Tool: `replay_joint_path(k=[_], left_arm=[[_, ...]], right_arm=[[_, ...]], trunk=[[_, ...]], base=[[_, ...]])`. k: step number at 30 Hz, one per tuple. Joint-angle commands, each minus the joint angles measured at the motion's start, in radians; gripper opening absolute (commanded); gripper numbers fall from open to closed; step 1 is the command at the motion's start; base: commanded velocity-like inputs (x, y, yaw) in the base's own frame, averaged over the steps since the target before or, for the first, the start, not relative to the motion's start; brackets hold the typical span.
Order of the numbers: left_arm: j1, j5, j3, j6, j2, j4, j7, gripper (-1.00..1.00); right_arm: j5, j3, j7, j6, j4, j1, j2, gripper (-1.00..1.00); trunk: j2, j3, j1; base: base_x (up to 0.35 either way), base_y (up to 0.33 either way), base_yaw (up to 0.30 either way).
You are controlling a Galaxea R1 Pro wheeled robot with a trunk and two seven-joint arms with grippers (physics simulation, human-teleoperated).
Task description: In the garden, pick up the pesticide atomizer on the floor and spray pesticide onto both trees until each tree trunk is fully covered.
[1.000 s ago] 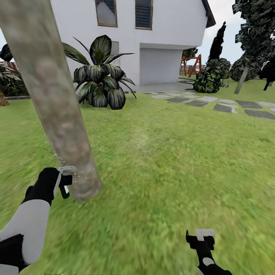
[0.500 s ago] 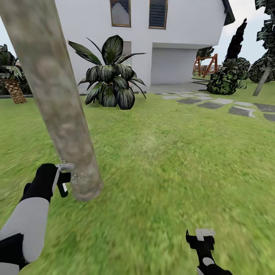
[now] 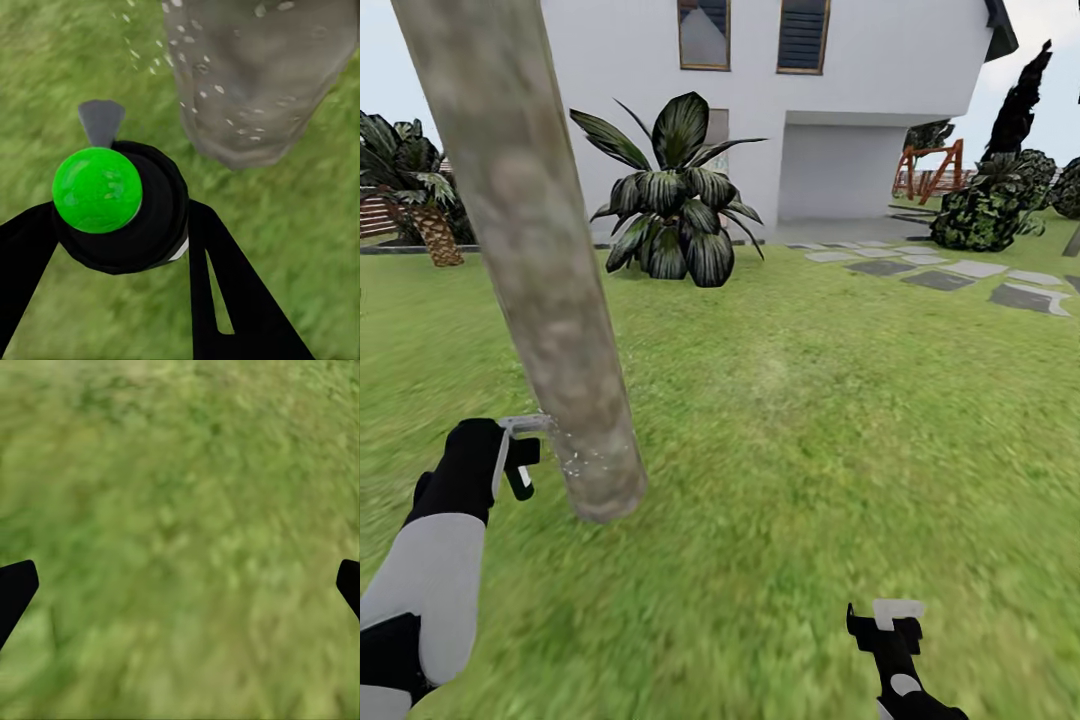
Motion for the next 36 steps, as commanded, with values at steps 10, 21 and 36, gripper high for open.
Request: replay_joint_path(k=[10, 21, 36], left_arm=[[0.000, -0.010, 0.001, 0.003, -0.001, -0.037, -0.010, -1.00], [0.001, -0.010, 0.000, 0.003, -0.005, -0.039, -0.010, -1.00], [0.000, -0.010, 0.002, 0.003, -0.004, -0.039, -0.010, -1.00]], right_arm=[[0.010, -0.004, -0.004, -0.002, 0.002, -0.001, -0.012, 1.00], [0.010, -0.003, -0.004, -0.002, 0.002, -0.001, -0.012, 1.00], [0.010, -0.003, -0.003, -0.002, 0.001, -0.001, -0.011, 1.00]], trunk=[[0.000, -0.001, 0.000], [0.000, -0.001, 0.000], [0.000, -0.001, 0.000]], base=[[0.000, -0.259, 0.006], [0.000, -0.274, 0.000], [0.000, -0.274, 0.073]])
